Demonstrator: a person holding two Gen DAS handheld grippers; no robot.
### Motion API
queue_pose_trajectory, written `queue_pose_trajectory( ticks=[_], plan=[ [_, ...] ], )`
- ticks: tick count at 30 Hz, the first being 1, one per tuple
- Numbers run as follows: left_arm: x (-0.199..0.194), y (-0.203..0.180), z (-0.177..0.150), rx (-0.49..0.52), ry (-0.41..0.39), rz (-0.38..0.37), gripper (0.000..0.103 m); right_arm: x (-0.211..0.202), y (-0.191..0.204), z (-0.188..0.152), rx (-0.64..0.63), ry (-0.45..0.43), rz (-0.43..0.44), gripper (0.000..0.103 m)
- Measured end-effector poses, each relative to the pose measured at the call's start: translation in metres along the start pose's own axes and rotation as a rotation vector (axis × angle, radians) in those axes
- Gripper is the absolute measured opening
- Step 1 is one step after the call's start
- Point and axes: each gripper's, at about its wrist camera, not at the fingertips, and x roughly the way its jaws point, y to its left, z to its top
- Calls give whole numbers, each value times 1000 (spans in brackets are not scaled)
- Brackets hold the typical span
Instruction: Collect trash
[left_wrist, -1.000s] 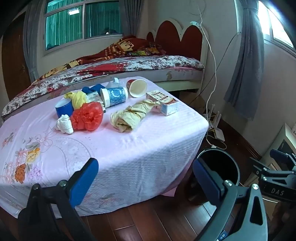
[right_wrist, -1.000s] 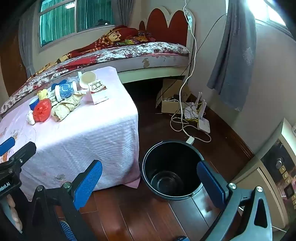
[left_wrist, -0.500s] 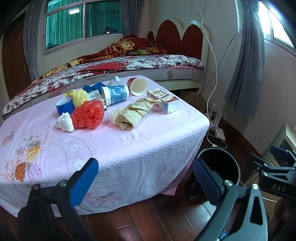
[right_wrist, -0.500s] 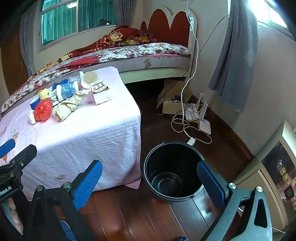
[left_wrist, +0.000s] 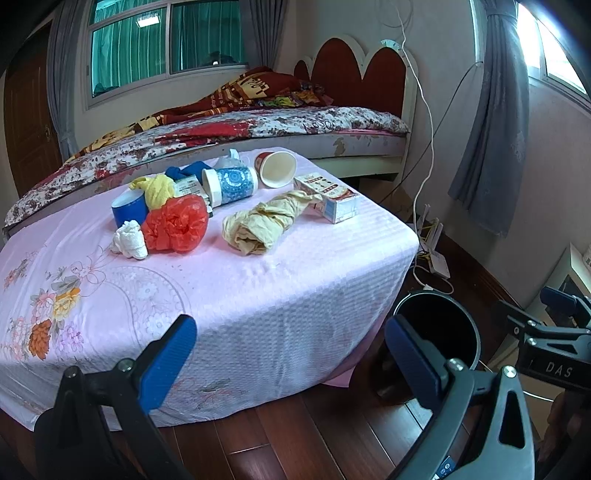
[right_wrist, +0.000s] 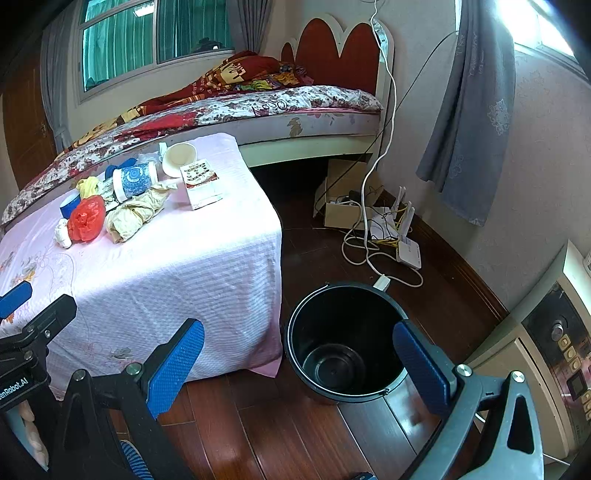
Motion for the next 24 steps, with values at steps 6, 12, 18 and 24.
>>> queue_pose_trajectory(
  ticks=[6, 12, 18, 24],
  plan=[
    [0, 0, 0, 1, 3, 2, 102, 0, 0, 0, 0, 0, 1, 103],
    [0, 0, -1, 0, 4, 1, 102, 0, 1, 0, 0, 0, 0, 103],
    [1, 0, -2, 0, 7, 2, 102, 0, 1, -1, 0, 0, -1, 103],
    [1, 0, -2, 1, 7, 2, 102, 0, 2, -1, -1, 0, -2, 103]
  ],
)
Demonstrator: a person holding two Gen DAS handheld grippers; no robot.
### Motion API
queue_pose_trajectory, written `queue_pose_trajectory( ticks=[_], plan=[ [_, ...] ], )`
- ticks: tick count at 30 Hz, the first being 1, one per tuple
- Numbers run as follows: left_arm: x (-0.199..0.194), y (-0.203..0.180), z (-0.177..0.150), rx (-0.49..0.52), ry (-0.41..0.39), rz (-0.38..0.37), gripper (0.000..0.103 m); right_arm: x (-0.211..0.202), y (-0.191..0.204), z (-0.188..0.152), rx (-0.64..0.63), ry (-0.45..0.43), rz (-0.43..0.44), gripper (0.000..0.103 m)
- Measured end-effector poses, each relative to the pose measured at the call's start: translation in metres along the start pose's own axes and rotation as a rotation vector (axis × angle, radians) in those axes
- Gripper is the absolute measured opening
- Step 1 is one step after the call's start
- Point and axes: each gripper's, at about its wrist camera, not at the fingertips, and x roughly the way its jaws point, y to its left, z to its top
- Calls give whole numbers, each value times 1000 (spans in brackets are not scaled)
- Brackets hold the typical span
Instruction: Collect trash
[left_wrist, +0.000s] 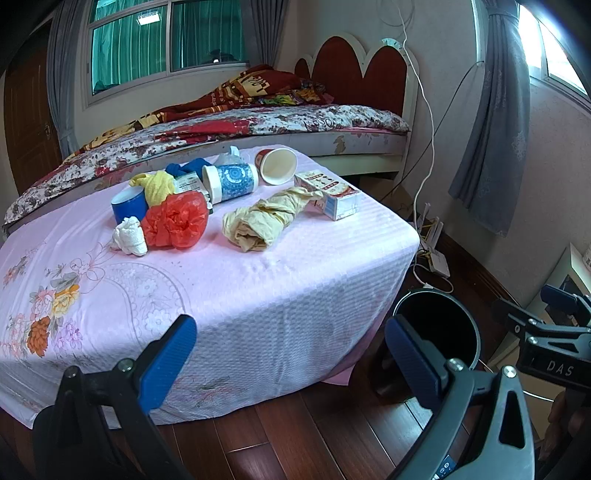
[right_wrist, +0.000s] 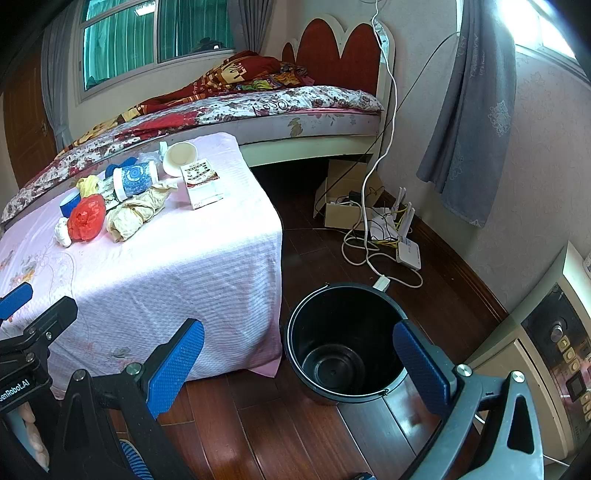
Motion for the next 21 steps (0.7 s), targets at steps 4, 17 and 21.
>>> queue_pose_trajectory(
  ticks=[4, 17, 21],
  plan=[
    [0, 0, -1, 0, 4, -2, 102, 0, 0, 0, 0, -1, 0, 103],
    [0, 0, -1, 0, 4, 0, 102, 0, 1, 0, 0, 0, -1, 103],
    [0, 0, -1, 0, 4, -2, 102, 0, 1, 0, 0, 0, -1, 103]
  ],
)
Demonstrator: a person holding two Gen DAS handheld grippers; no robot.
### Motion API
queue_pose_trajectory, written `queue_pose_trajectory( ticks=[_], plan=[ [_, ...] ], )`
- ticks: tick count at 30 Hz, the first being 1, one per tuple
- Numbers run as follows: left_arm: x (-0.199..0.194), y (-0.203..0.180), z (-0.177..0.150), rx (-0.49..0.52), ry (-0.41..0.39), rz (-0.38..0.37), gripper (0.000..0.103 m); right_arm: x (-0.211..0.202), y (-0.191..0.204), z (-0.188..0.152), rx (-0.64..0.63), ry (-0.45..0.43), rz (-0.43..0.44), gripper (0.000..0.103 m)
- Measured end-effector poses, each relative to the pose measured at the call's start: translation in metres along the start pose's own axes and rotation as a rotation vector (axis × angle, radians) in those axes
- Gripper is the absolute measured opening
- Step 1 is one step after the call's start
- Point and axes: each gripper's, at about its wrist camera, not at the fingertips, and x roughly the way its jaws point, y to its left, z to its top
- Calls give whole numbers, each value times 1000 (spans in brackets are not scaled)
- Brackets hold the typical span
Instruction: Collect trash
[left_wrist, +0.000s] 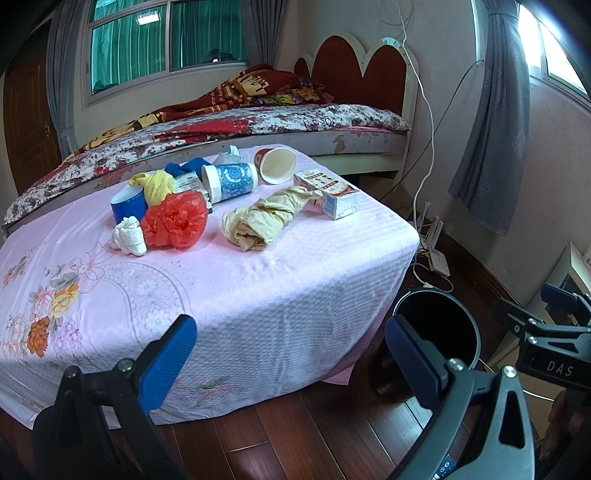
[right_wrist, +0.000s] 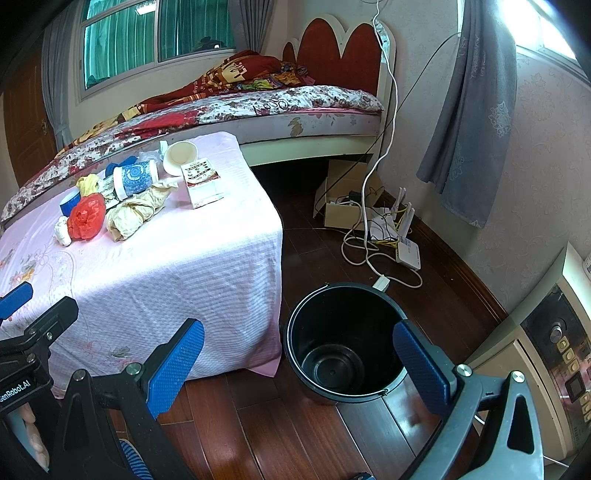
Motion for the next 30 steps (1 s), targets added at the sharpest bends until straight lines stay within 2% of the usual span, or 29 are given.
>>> queue_pose_trajectory(
  ticks=[19, 26, 30],
  plan=[
    [2, 2, 2, -1, 3, 8, 102, 2, 3, -1, -8, 5, 10, 103],
    [5, 28, 5, -33, 0, 45, 102, 8, 12, 3, -23, 9, 42, 103],
    [10, 50, 5, -65, 1, 67, 102, 16, 29, 7, -57, 10, 104, 103]
  ],
)
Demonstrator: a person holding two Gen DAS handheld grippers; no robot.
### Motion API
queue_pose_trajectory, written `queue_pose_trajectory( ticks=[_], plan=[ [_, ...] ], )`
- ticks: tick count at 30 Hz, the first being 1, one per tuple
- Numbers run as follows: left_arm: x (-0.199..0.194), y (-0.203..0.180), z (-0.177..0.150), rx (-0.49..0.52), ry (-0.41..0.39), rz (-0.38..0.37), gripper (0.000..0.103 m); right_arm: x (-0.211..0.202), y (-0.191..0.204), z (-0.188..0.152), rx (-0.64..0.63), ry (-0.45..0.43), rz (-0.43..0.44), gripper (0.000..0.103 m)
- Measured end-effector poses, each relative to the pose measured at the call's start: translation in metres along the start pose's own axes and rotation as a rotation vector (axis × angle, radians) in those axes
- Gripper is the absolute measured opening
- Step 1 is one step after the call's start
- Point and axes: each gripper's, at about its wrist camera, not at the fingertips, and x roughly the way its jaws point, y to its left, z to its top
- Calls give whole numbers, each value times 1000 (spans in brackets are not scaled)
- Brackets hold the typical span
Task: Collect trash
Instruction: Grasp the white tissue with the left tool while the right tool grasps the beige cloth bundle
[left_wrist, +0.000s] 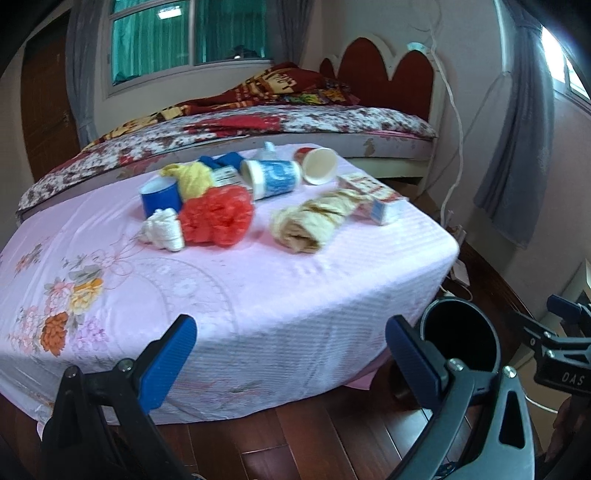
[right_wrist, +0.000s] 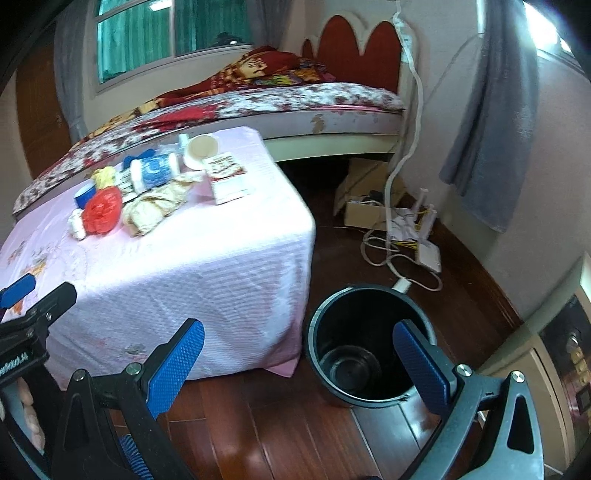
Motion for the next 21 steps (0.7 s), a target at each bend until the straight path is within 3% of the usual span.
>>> queue_pose_trajectory(
  ticks=[9, 13, 21],
  plan=[
    [14, 67, 11, -91, -59, 54, 102, 29, 64, 35, -83, -26, 133, 101],
    [35, 98, 21, -138, -37, 83, 102, 57, 99, 55, -103, -17, 184, 85],
    [77, 141, 43, -168, 5, 93, 91, 120, 157, 79, -123, 29, 229, 76]
  ],
)
